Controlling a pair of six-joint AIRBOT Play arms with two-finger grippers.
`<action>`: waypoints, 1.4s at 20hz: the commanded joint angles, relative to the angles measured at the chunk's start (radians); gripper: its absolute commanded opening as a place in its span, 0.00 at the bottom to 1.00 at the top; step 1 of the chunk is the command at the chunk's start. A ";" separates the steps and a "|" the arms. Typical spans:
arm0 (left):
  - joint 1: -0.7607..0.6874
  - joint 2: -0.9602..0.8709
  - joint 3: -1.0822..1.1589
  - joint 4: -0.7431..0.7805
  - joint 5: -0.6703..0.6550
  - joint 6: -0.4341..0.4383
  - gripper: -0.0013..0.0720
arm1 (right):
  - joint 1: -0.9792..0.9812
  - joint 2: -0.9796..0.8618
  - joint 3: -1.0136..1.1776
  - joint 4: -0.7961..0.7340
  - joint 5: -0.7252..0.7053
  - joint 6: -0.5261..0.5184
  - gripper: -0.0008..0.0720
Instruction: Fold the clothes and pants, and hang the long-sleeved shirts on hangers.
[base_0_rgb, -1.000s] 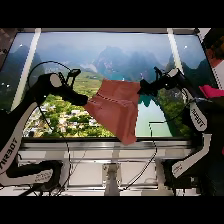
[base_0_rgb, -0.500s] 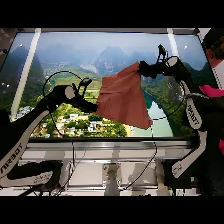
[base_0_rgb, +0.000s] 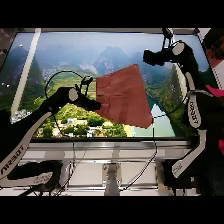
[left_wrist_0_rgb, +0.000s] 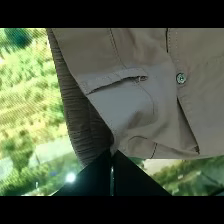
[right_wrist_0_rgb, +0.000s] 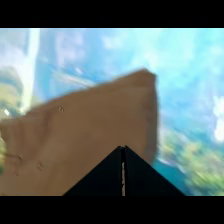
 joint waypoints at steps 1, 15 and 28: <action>-0.001 0.000 0.000 0.000 0.051 -0.037 0.02 | -0.098 0.001 -0.002 -0.039 0.261 -0.015 0.01; -0.002 0.000 0.000 0.000 0.132 -0.085 0.02 | -0.319 0.496 -1.040 0.210 0.329 -0.282 0.05; -0.002 0.000 0.000 0.000 0.131 -0.084 0.03 | -0.172 0.494 -1.137 0.144 0.209 -0.266 0.61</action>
